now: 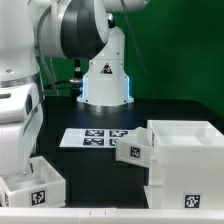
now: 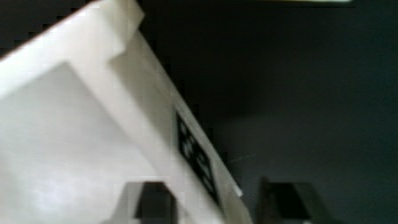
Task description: Assemble drawer
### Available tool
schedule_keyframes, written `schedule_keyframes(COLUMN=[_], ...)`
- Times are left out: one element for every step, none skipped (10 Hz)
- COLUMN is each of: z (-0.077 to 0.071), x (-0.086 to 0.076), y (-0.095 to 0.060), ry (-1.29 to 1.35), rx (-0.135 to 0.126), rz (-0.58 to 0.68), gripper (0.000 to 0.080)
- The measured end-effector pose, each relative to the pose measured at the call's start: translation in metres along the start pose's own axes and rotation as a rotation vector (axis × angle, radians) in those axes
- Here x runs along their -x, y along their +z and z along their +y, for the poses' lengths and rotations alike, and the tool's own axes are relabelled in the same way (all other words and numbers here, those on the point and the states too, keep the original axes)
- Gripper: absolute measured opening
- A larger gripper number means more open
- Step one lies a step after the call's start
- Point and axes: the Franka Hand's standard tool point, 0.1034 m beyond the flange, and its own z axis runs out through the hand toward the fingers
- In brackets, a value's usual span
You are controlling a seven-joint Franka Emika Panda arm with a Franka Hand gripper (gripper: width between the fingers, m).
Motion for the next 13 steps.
schedule_keyframes(z=[0.000,0.002,0.002,0.003,0.003,0.004,0.007,0.010,0.011,0.013,0.013,0.013,0.013], x=[0.000,-0.005,-0.007,-0.008,-0.009,-0.013,-0.026,-0.040,-0.054,-0.062,-0.059,-0.059,-0.059], y=[0.000,0.000,0.000,0.000,0.000,0.000,0.000,0.001,0.003,0.003,0.003,0.003,0.003], ry=[0.000,-0.012,-0.014,-0.016,-0.018,-0.006,-0.003,-0.022,-0.037,-0.044,-0.041,-0.040,-0.040], rx=[0.000,0.001,0.002,0.002,0.003,0.003,0.004,0.005,0.010,0.015,0.016,0.016,0.015], rz=[0.000,0.003,0.005,0.005,0.006,0.007,0.012,0.022,0.029,0.033,0.033,0.033,0.033], gripper=[0.0081,0.0057,0.0057,0.0049,0.0046,0.0046,0.0046,0.0042,0.0042,0.0042,0.0042,0.0048,0.0048])
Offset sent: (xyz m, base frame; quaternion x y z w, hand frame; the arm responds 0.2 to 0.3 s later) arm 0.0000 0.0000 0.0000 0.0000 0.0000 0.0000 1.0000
